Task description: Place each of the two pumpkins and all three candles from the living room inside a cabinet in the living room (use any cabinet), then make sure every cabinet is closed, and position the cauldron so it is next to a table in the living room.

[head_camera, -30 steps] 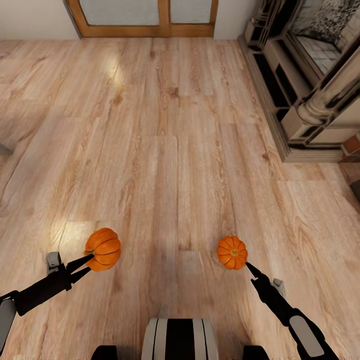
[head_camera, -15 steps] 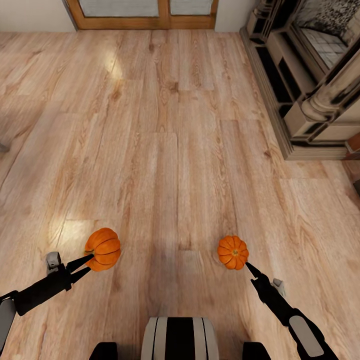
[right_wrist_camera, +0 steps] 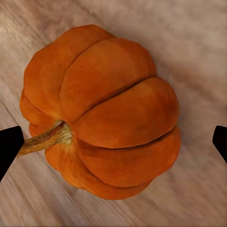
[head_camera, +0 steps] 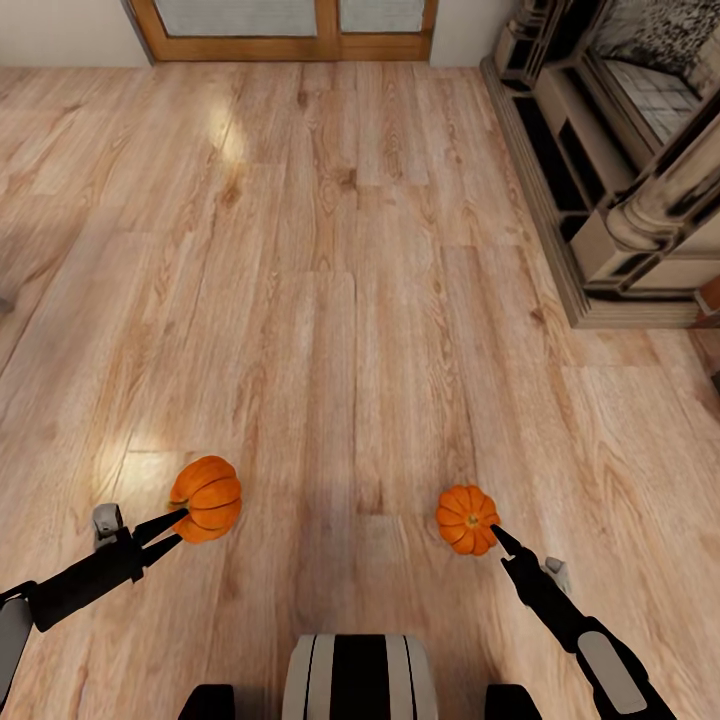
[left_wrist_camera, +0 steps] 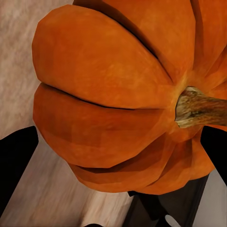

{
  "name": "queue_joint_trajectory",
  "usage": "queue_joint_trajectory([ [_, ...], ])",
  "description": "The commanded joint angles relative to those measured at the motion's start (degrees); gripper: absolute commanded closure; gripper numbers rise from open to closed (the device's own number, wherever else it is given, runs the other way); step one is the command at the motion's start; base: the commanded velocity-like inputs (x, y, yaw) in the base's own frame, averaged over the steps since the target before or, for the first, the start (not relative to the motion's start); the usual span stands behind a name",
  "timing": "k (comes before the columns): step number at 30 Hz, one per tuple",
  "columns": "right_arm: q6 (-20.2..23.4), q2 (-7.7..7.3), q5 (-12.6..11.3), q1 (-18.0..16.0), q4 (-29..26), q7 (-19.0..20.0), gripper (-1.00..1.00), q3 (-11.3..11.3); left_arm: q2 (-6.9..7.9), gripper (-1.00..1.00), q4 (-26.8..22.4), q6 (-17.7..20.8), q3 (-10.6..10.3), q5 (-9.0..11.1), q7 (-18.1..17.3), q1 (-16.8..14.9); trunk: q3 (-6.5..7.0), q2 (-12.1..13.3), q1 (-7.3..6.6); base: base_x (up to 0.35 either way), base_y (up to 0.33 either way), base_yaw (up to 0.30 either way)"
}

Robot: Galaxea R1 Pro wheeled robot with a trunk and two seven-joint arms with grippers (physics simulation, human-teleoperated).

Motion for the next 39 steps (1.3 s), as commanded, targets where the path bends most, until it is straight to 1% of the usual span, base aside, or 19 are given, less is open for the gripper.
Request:
queue_joint_trajectory([
  [1,0.0,0.0,0.0,0.0,0.0,0.0,-1.0,0.0,-0.01,1.0,0.0,0.0,0.0,0.0,0.0,0.0,0.0,0.0,0.0,0.031,0.0,0.0],
  [7,0.0,0.0,0.0,0.0,0.0,0.0,-1.0,0.0,0.0,1.0,0.0,0.0,0.0,0.0,0.0,0.0,0.0,0.0,0.0,0.011,0.0,0.0],
  [10,0.0,0.0,0.1,0.0,0.0,0.0,-1.0,0.0,0.0,1.0,0.0,0.0,0.0,0.0,0.0,0.0,-0.66,0.0,0.08,0.0,0.0,0.0],
  [13,0.0,0.0,0.2,0.0,0.0,0.0,-1.0,0.0,-0.01,1.0,0.0,0.0,0.0,0.0,0.0,0.0,-0.66,0.0,0.08,0.0,0.0,0.0],
  [17,0.0,0.07,0.3,0.0,0.0,0.0,-1.0,0.0,-0.01,1.0,0.0,0.0,0.0,0.0,0.0,0.0,-1.55,-0.1,0.18,0.0,0.0,0.0],
  [19,0.0,0.08,0.3,0.0,0.0,0.0,-1.0,0.1,0.02,1.0,0.0,0.0,0.0,0.0,0.0,0.0,-1.55,-0.1,0.18,0.0,0.0,0.0],
  [22,0.0,0.09,0.4,0.0,0.0,0.0,-1.0,0.1,0.02,1.0,0.0,0.0,0.0,0.0,0.0,0.0,-2.22,-0.1,0.26,0.0,0.0,0.0],
  [29,0.0,0.09,0.4,0.0,0.0,0.0,-1.0,0.1,0.06,1.0,0.0,0.0,0.0,0.0,0.0,0.0,-2.22,-0.1,0.26,0.008,0.006,0.0],
  [39,0.0,0.24,0.5,0.0,-0.1,0.0,-1.0,0.2,0.0,1.0,0.0,0.0,-0.1,0.0,0.0,0.0,-2.22,-0.1,0.26,0.091,0.056,0.0],
])
